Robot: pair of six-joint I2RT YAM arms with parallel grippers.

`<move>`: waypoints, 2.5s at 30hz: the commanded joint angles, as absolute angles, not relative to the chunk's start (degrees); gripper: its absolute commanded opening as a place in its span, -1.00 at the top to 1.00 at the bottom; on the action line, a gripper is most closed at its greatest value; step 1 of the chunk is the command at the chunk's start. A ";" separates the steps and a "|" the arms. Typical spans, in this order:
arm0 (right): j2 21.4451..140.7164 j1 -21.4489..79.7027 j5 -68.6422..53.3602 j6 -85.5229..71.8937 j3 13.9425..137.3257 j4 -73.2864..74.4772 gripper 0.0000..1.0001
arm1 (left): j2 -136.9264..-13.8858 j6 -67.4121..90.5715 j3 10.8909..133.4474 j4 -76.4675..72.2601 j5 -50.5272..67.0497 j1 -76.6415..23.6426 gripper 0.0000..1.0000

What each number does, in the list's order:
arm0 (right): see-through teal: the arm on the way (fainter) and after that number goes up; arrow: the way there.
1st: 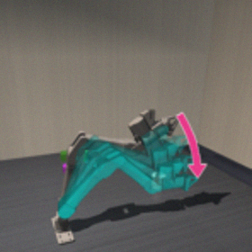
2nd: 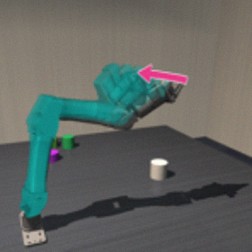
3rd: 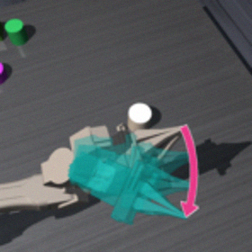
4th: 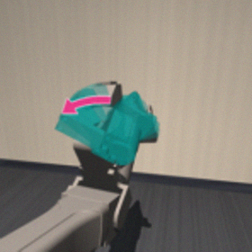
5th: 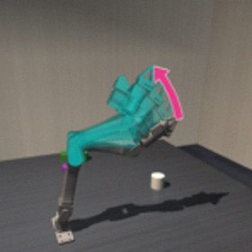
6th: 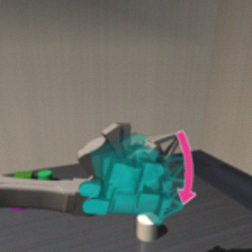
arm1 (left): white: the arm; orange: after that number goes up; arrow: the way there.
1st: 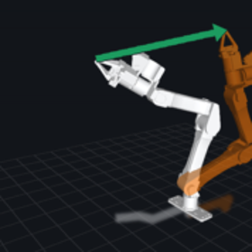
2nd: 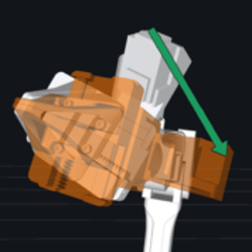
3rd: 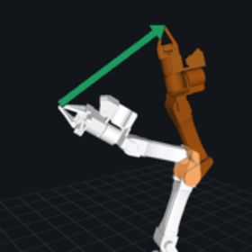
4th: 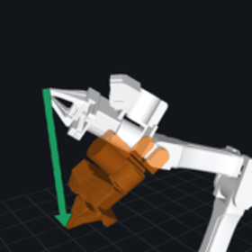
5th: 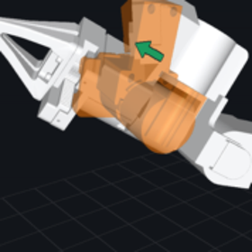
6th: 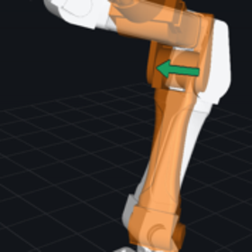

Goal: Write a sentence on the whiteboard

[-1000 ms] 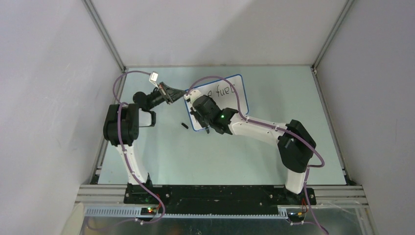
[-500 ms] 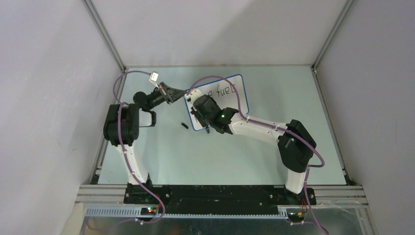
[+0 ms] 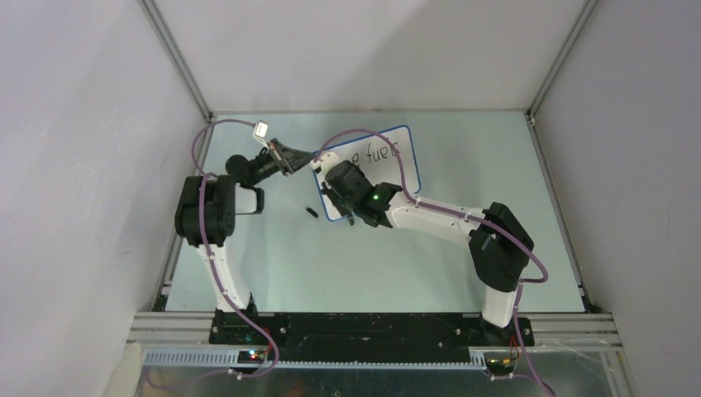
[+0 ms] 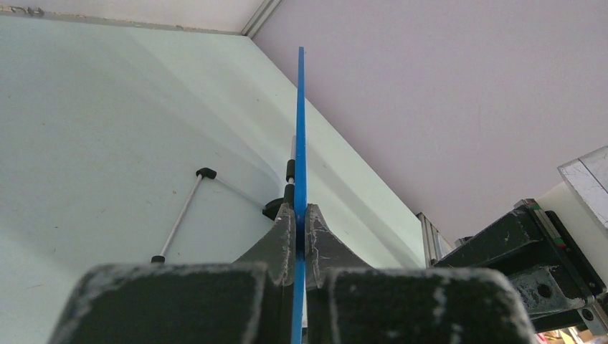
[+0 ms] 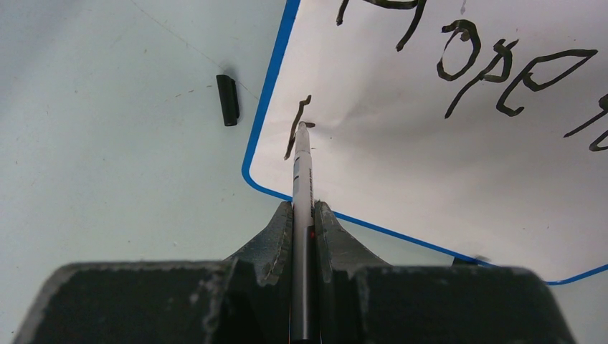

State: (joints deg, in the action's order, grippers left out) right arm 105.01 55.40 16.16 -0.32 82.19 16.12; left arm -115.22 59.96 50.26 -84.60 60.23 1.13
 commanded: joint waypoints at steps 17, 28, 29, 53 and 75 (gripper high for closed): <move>105.10 55.32 16.69 0.26 83.14 16.28 1.00 | -114.97 59.85 50.96 -87.46 62.03 -0.18 1.00; 104.01 54.09 16.79 -0.85 81.66 17.34 1.00 | -115.04 59.85 51.02 -87.46 62.03 -0.18 1.00; 103.99 54.24 16.66 -0.95 81.45 17.32 1.00 | -115.04 59.85 51.04 -87.45 62.00 -0.18 1.00; 99.96 55.01 16.41 -1.17 79.50 16.56 1.00 | -115.00 59.85 51.05 -87.46 61.98 -0.18 1.00; 101.11 53.60 13.84 -1.08 81.31 16.77 1.00 | -115.05 59.85 50.98 -87.50 61.97 -0.18 1.00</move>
